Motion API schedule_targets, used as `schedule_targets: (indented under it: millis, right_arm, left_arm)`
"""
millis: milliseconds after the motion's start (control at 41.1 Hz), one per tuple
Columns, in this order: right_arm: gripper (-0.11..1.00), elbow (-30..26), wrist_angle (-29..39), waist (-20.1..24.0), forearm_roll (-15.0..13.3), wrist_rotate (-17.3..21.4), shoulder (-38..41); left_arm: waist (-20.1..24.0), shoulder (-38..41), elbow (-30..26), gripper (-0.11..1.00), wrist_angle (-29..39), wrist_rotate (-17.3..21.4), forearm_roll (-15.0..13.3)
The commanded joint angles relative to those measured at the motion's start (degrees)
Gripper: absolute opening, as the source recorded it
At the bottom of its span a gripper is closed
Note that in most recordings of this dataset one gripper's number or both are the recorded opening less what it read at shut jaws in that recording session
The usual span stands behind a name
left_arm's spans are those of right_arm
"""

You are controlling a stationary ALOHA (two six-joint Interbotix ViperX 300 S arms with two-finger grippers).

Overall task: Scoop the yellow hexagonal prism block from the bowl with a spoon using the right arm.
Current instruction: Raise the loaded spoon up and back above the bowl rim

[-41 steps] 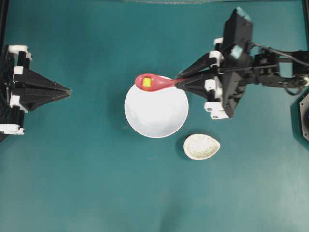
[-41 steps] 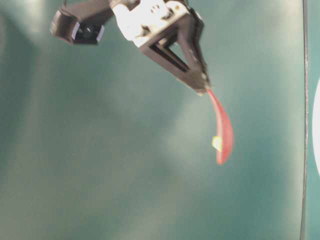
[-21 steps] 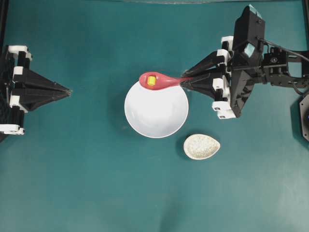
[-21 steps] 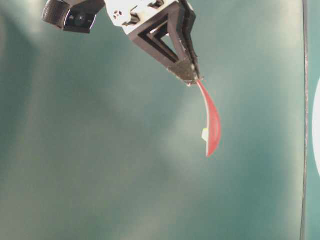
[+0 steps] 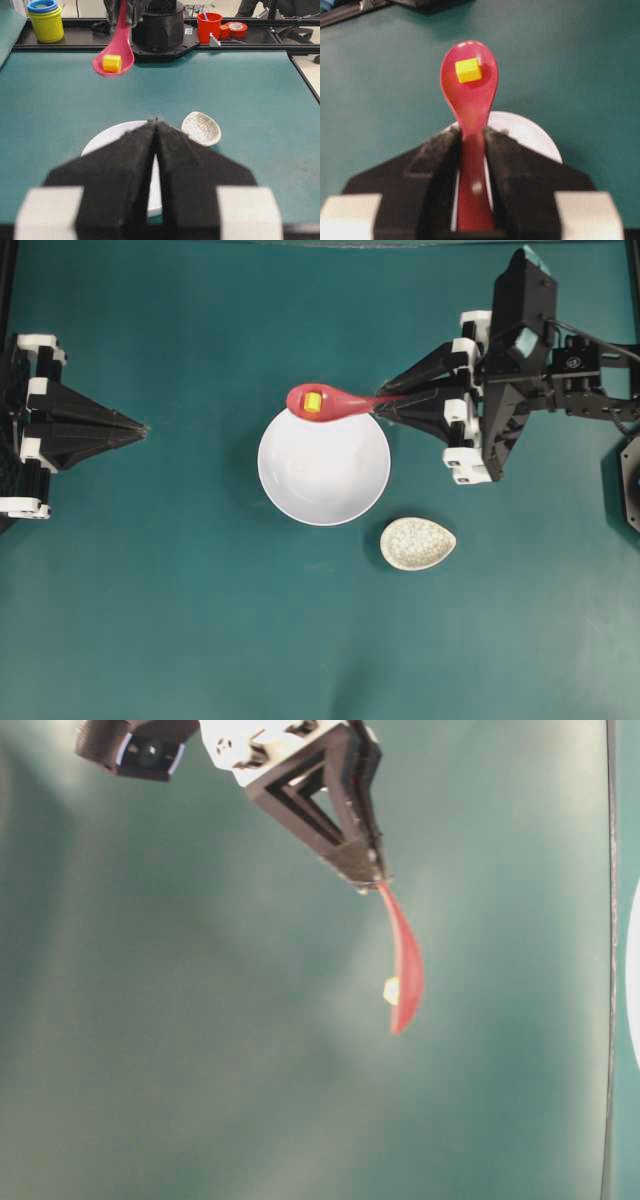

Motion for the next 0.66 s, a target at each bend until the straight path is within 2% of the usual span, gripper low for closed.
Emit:
schedule_targets:
  millis: [0,633]
  right_arm:
    - [0.22,-0.4,-1.8,0.2,-0.1,0.0,-1.5]
    - [0.22,0.0,-3.3,0.2,-0.1,0.2,-2.3]
  left_arm:
    - [0.1,0.3,-1.0,0.0,-0.2,0.1,0.2]
    - [0.1,0.2,-1.0,0.0,-0.1,0.2,0.4]
